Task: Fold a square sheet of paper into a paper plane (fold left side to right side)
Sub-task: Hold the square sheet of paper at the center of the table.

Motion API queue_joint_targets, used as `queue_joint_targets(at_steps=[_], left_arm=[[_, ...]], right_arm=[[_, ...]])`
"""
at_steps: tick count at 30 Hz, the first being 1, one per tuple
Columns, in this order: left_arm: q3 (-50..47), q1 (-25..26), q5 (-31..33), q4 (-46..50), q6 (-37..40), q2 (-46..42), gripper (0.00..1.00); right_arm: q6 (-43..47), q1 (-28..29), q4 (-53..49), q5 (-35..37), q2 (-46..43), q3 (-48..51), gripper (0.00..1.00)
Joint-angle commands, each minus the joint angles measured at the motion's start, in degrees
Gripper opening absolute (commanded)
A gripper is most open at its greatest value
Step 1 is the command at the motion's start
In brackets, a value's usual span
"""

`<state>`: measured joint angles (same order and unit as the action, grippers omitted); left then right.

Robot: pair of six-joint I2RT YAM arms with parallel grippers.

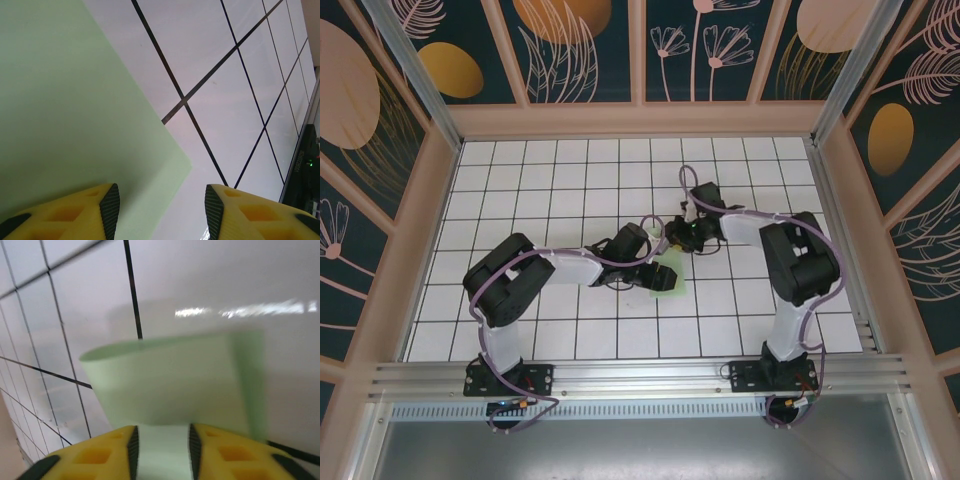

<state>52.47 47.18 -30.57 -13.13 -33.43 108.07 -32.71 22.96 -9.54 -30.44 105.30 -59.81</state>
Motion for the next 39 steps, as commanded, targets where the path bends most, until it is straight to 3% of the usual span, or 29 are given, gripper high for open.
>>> queue_joint_targets(at_steps=[1, 4, 9, 14, 29, 39], left_arm=[[-1.50, 0.49, 2.26, 1.71, 0.21, 1.95, 0.51], [-1.42, 0.62, 2.42, 1.66, -0.06, 1.89, 0.51], [-1.22, 0.77, 2.52, 1.69, -0.27, 1.88, 0.52], [-1.05, 0.93, 2.62, 1.62, -0.32, 1.78, 0.51], [-1.19, 1.31, 2.89, 1.46, -0.50, 1.60, 0.51], [-1.41, 1.12, 1.38, -0.84, -2.70, -0.33, 0.54]], right_arm=[[2.07, -3.47, -4.77, 3.69, -7.44, -1.45, 0.41], [3.32, -6.05, -7.27, 3.91, -12.68, 1.77, 0.40], [2.92, -6.56, -6.77, -1.22, -19.41, 11.00, 0.10], [-0.42, -4.40, -1.05, -5.82, -21.89, 19.50, 0.01], [-4.64, 1.86, 6.97, -7.29, -12.62, 22.11, 0.00], [-1.03, 2.36, -0.59, -0.82, -8.83, 21.14, 0.00]])
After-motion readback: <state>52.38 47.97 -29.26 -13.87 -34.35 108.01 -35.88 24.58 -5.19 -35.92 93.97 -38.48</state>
